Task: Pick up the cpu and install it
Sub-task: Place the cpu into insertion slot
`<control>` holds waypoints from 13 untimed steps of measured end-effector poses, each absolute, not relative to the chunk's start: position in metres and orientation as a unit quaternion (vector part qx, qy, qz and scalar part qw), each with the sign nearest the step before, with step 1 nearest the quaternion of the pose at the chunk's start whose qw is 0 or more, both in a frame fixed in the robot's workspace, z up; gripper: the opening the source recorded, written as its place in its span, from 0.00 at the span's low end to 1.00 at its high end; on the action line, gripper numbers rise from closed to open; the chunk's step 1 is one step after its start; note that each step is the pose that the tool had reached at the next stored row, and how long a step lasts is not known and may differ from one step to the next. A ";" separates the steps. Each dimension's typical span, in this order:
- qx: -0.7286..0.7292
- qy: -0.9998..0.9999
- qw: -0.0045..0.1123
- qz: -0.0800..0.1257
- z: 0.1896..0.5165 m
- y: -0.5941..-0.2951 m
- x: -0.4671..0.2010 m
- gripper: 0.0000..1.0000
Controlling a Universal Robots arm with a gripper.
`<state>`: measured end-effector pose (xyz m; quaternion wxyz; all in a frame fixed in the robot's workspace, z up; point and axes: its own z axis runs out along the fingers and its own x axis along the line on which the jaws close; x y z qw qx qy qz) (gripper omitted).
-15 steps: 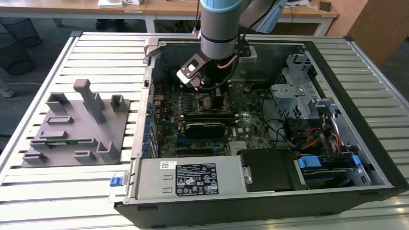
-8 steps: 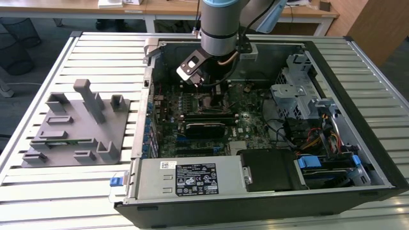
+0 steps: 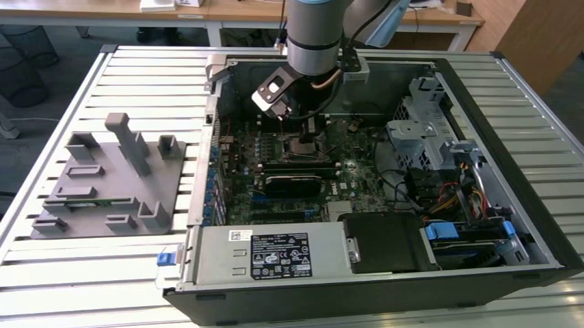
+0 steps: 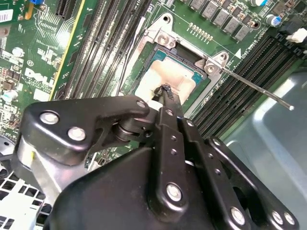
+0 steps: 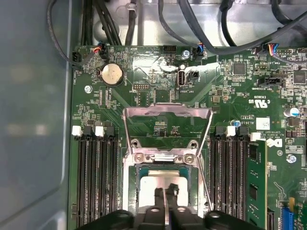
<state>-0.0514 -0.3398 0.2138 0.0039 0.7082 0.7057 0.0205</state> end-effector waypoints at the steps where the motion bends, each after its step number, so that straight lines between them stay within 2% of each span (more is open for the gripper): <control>1: 0.708 0.706 0.004 0.021 0.214 -0.340 -0.051 0.11; 13: 0.709 0.705 0.004 0.021 0.219 -0.340 -0.051 0.11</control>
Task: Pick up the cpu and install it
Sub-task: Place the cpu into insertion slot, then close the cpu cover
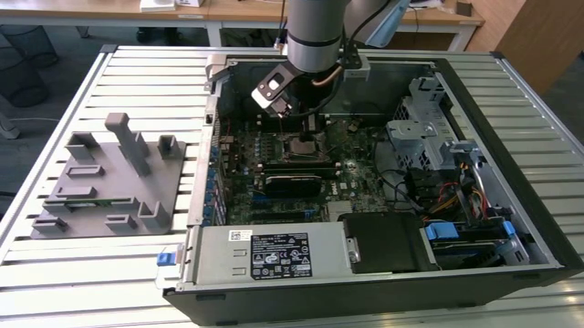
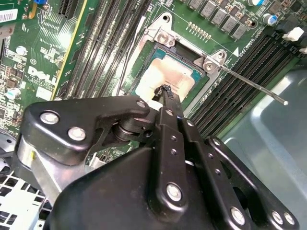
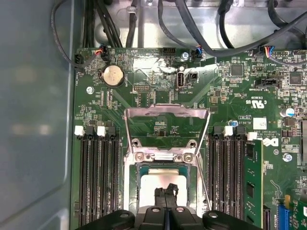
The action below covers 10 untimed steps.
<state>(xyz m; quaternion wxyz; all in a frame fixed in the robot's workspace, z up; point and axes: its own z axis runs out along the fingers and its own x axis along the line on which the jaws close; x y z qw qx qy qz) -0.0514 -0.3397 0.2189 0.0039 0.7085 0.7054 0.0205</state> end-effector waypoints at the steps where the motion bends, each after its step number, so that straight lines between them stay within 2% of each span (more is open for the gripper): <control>1: 0.709 0.705 0.004 0.020 0.219 -0.340 -0.051 0.11; 10: 0.709 0.705 0.004 0.020 0.222 -0.340 -0.051 0.11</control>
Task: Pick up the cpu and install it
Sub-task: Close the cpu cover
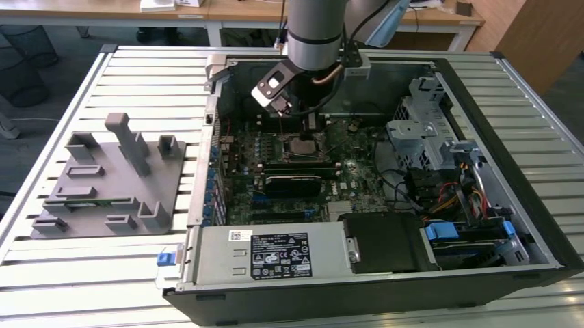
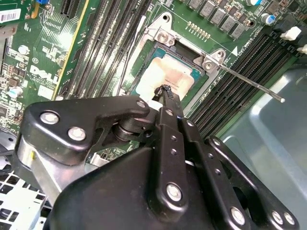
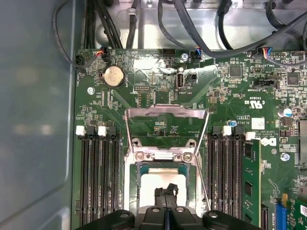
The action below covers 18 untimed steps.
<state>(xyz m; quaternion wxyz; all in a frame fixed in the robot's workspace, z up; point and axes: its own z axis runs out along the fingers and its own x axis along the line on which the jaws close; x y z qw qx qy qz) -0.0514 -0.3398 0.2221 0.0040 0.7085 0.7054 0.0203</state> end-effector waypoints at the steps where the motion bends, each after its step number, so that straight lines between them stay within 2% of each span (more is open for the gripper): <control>1: 0.709 0.705 0.004 0.020 0.223 -0.340 -0.051 0.11; 18: 0.709 0.705 0.004 0.020 0.244 -0.340 -0.051 0.11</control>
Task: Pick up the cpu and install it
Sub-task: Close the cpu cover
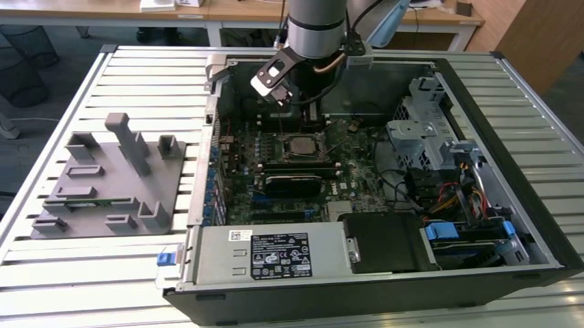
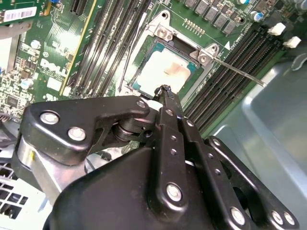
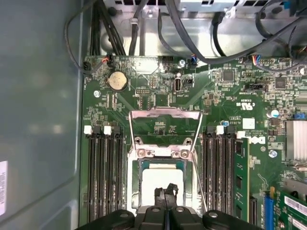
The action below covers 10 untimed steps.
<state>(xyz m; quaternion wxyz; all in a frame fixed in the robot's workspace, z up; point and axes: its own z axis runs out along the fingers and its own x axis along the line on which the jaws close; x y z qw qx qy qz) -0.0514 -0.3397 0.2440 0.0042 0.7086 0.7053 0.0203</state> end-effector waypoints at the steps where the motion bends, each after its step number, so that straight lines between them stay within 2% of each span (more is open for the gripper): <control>1: 0.709 0.705 0.004 0.020 0.246 -0.340 -0.051 0.11; 10: 0.709 0.705 0.004 0.020 0.268 -0.340 -0.051 0.11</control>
